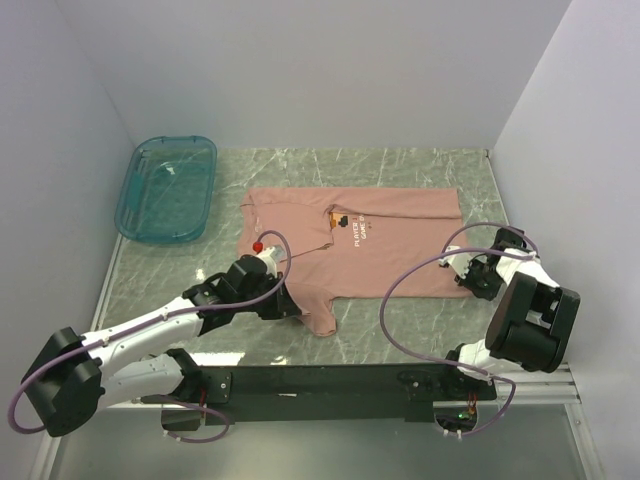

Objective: Fold and stack the t-shirts

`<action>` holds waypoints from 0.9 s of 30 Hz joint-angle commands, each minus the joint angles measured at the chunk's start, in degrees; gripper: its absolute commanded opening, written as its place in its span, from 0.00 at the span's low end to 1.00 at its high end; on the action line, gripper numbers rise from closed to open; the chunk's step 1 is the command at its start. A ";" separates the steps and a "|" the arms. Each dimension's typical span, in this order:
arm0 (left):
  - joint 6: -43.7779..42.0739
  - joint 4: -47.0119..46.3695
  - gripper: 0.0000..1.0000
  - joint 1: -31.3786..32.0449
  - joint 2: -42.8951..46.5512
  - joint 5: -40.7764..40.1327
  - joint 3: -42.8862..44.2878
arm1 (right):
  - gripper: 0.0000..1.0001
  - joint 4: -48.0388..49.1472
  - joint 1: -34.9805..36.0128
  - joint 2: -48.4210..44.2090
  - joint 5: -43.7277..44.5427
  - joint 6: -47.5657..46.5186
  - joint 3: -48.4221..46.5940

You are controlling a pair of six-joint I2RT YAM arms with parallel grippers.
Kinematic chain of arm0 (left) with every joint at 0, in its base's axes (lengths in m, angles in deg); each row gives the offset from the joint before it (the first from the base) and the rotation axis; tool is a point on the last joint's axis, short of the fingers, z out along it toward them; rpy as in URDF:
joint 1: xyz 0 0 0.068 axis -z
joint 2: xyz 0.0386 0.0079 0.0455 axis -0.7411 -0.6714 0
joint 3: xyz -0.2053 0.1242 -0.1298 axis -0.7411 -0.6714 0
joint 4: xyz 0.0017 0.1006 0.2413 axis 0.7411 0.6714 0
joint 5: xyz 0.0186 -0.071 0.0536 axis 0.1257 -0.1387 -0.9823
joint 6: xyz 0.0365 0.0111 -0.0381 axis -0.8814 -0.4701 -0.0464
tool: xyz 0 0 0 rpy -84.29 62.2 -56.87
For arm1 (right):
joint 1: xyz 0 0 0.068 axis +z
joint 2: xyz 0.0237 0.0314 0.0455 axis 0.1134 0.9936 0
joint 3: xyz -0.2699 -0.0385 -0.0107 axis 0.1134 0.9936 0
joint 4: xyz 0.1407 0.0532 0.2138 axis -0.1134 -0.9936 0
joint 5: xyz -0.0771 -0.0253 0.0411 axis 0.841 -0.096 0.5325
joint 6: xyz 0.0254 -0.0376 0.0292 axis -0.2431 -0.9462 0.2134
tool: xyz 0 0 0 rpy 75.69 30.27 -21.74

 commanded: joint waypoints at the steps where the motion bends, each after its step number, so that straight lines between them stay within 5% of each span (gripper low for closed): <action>1: 0.11 -0.14 0.00 -0.47 1.34 1.57 0.26 | 0.15 1.51 0.21 -0.12 -1.41 0.66 1.54; 7: 1.52 1.45 0.00 -1.00 2.65 2.71 1.40 | 0.00 -2.16 0.21 -3.02 -0.89 7.86 -1.52; 13: 2.84 2.33 0.00 -1.79 2.84 2.89 2.98 | 0.00 -11.84 0.21 -1.44 0.00 13.05 -9.70; 27: 1.53 9.97 0.00 -9.08 1.43 5.00 12.90 | 0.00 -8.60 6.28 1.72 -1.06 22.28 -12.07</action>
